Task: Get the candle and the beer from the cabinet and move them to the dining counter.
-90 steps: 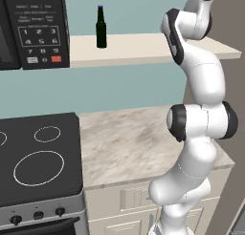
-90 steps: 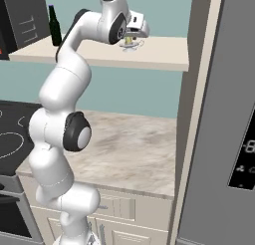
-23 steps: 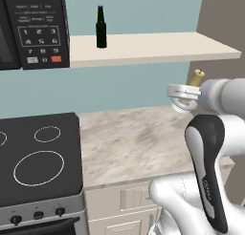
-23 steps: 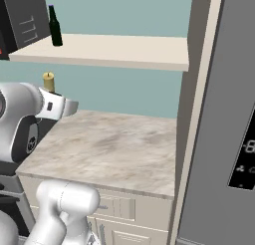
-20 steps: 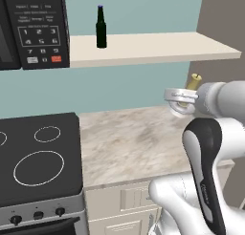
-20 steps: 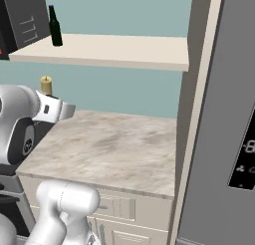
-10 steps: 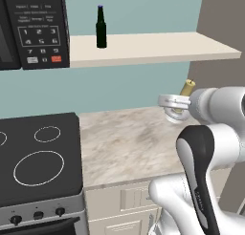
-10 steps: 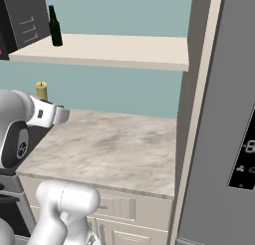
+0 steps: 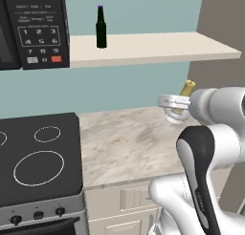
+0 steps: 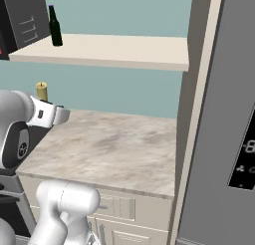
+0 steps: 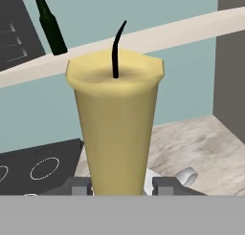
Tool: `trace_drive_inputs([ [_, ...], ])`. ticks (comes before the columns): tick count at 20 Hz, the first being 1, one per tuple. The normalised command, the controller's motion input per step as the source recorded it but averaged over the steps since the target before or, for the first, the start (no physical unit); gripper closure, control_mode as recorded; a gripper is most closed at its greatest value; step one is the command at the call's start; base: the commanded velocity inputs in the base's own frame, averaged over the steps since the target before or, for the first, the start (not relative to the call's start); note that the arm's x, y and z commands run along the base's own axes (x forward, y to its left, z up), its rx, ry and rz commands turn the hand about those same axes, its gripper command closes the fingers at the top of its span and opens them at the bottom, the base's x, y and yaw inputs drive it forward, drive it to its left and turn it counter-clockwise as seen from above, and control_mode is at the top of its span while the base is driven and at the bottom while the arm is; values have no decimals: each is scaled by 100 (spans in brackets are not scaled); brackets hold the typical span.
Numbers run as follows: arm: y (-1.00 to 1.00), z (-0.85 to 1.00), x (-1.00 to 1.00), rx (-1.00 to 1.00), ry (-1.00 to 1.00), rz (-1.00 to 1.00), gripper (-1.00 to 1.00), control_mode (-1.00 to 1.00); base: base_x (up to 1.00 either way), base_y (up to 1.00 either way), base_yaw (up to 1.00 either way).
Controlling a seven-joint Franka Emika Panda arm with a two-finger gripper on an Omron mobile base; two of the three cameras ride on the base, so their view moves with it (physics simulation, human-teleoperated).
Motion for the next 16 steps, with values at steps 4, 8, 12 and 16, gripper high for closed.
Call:
trace_drive_inputs([
  [4, 0, 0, 0, 0, 0, 0, 100, -100, 0, 0, 0],
  [8, 0, 0, 0, 0, 0, 0, 100, -100, 0, 0, 0],
  [12, 0, 0, 0, 0, 0, 0, 100, -100, 0, 0, 0],
  [16, 0, 0, 0, 0, 0, 0, 100, -100, 0, 0, 0],
])
